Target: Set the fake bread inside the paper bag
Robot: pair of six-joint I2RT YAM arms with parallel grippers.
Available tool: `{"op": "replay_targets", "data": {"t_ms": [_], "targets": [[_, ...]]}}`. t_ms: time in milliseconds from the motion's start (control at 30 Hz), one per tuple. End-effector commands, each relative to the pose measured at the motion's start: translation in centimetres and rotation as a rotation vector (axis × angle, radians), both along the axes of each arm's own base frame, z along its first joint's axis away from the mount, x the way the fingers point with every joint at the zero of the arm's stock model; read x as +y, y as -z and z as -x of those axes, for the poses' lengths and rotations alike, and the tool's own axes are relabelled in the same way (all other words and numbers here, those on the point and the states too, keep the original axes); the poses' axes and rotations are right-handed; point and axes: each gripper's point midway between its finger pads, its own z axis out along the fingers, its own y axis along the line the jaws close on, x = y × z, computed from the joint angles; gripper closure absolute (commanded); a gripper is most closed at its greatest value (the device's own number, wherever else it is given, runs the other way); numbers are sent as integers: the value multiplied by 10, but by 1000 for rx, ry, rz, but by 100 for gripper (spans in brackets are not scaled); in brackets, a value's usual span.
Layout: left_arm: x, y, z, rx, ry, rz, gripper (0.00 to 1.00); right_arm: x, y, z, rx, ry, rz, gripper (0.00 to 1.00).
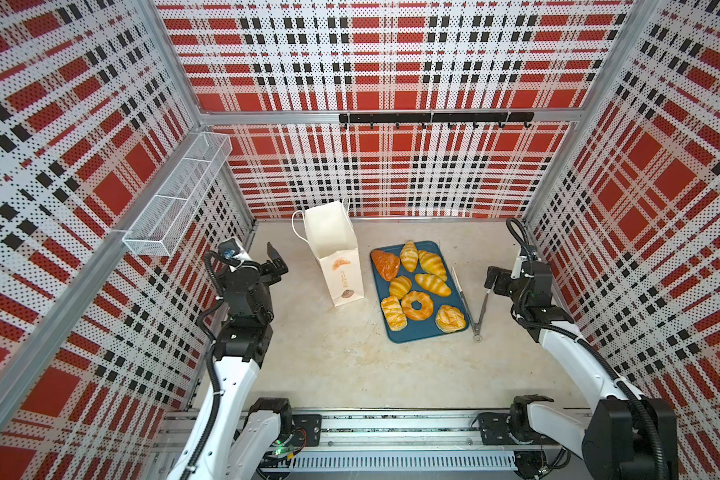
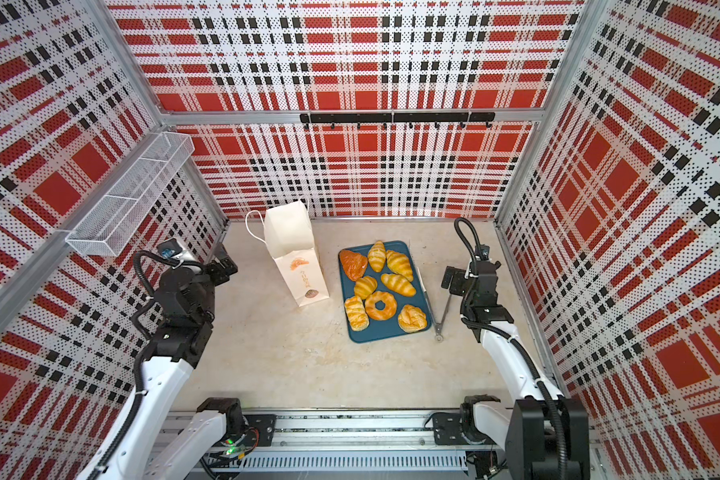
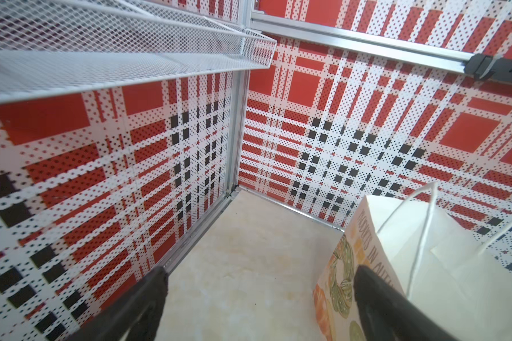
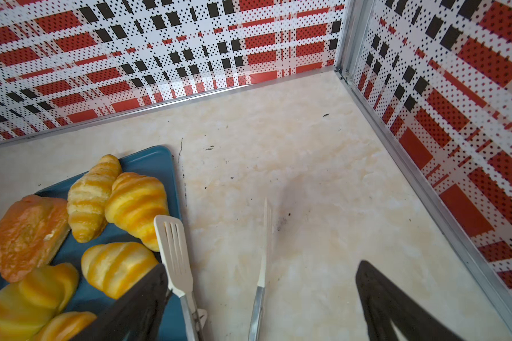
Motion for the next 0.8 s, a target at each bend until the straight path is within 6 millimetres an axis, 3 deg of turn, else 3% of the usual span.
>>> {"op": "replay_targets", "data": {"t_ms": [0,133,267,467,633,767], "targets": [[-6,7,14,95,15,43,1,3,-11,8,4,14,-75,0],[-30,-8,14,150,81,19,1,-1,-13,15,10,49,-81,0],[-53,-17,8,197,135,-12,0,-14,1,27,128,119,-40,0],[-77,-7,-13,335,204,-21,0,-26,20,38,249,137,61,0],[-89,4,-30,429,226,5,2,-22,19,41,229,125,42,0],[-97,10,-48,477,233,22,10,-23,18,45,221,135,38,0]]}}
